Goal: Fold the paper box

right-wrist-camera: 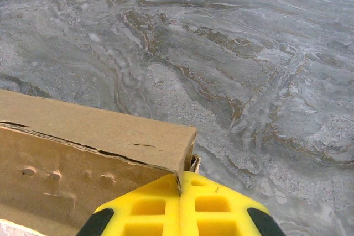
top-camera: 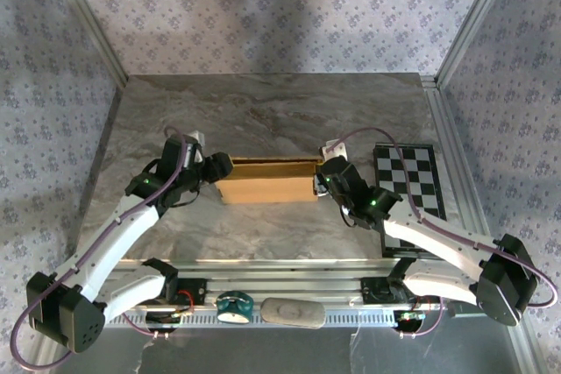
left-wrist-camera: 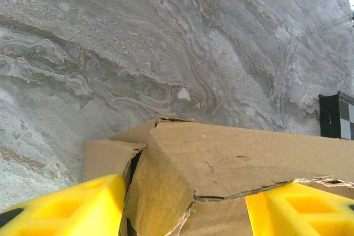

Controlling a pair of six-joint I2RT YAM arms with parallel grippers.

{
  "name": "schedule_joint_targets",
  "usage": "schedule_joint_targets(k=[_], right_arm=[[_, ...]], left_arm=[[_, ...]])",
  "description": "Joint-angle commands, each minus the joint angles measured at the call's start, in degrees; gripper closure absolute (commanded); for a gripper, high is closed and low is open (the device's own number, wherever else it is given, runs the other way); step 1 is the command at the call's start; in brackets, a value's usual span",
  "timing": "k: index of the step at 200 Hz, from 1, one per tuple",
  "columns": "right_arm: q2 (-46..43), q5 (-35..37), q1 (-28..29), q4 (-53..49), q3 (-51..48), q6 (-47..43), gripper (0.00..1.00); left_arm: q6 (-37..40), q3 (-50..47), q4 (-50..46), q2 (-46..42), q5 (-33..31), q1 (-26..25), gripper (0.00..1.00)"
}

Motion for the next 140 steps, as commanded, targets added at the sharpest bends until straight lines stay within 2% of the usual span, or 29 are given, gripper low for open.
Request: schedule_joint_targets(k=[1, 53, 76, 98, 119, 131, 140], right_arm=[[1.1, -0.1, 0.6, -7.2, -1.3, -0.6, 1.0], [1.1, 0.2, 0.6, -7.6, -1.1, -0.6, 1.0], [1.2, 0.3, 0.5, -7.6, -0.9, -0.6, 1.0], [1.4, 0.3, 0.6, -7.6, -0.9, -0.5, 1.0], [1.5, 0.3, 0.6, -7.5, -1.0, -0.5, 1.0], [1.5, 0.4, 0.6, -7.5, -0.8, -0.5, 1.0], [1.6, 0.4, 0.6, -7.5, -0.8, -0.6, 1.0]], left_arm=[[-0.6, 1.8, -4.5, -0.7, -0.1, 0.7, 0.41], [-1.4, 4.5, -2.1, 0.2, -0.5, 0.6, 0.57], [-0.7, 6.6, -3.9, 0.7, -0.6, 0.6, 0.64], [-0.6, 8.0, -7.2, -0.3, -2.3, 0.6, 0.64], [-2.8, 9.1, -8.8, -1.9, -4.3, 0.8, 0.58], [-5.7, 10.9, -9.7, -1.7, -4.9, 1.6, 0.59], [-8.1, 13.4, -10.8, -0.1, -5.2, 2.1, 0.62]])
